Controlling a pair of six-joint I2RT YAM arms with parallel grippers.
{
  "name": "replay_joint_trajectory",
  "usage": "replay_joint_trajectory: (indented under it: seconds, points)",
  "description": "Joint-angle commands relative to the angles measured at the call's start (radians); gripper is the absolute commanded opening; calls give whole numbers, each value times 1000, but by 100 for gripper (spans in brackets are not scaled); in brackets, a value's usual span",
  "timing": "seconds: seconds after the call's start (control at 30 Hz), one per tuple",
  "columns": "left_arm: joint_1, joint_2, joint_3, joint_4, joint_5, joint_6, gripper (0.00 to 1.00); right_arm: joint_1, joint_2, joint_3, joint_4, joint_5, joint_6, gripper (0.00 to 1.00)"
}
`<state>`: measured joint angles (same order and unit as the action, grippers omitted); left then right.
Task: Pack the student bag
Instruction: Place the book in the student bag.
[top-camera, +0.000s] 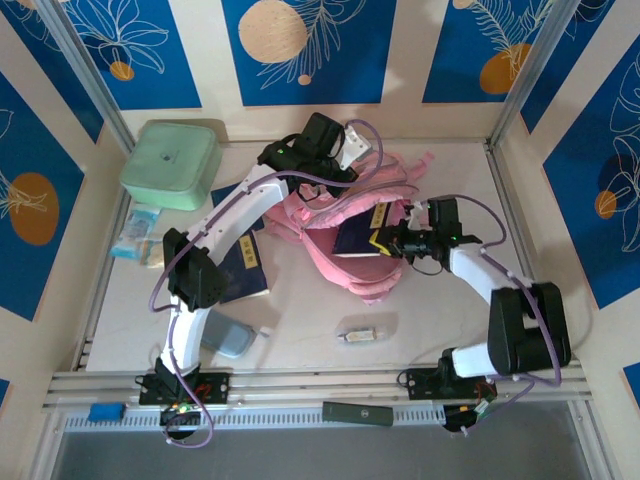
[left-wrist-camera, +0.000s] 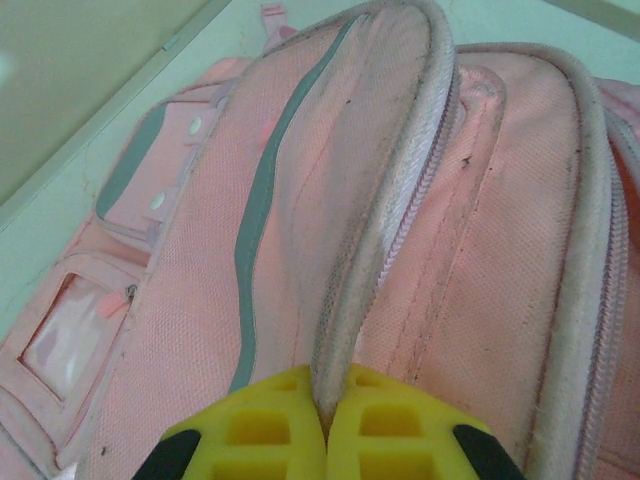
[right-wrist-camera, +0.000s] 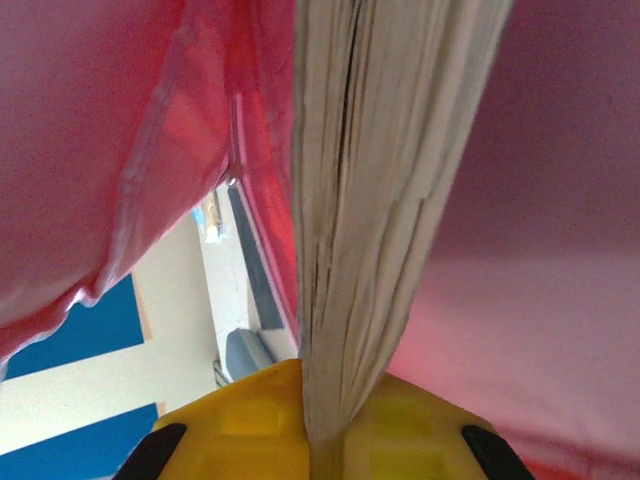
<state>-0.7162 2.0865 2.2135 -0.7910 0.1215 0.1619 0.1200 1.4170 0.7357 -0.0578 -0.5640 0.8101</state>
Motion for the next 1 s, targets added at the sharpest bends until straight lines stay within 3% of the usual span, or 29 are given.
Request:
replay_joint_trajectory:
  seconds: [0.0,0.2,0.4,0.53,0.6,0.77,0.87,0.97]
  points:
    - [1,-42,56,133,61,-11,0,20,73,46,196,13,0,0]
    - [0,-41,56,132,63,-9,0,33,229,117,276,52,-13,2]
    - [1,-39,53,136,54,-5,0,28,310,200,160,99,-74,22]
    - [3,-36,49,138,40,-5,0,23,245,174,53,154,-116,42]
    - [4,-37,49,136,35,-8,0,22,192,159,-32,204,-133,46]
    - [3,-35,40,134,35,-10,0,20,58,144,-296,362,-89,47]
    - [3,-37,31,141,32,-12,0,55,-17,58,-259,362,31,44]
    - [3,-37,26,148,36,-16,0,114,-30,-10,-141,347,190,33]
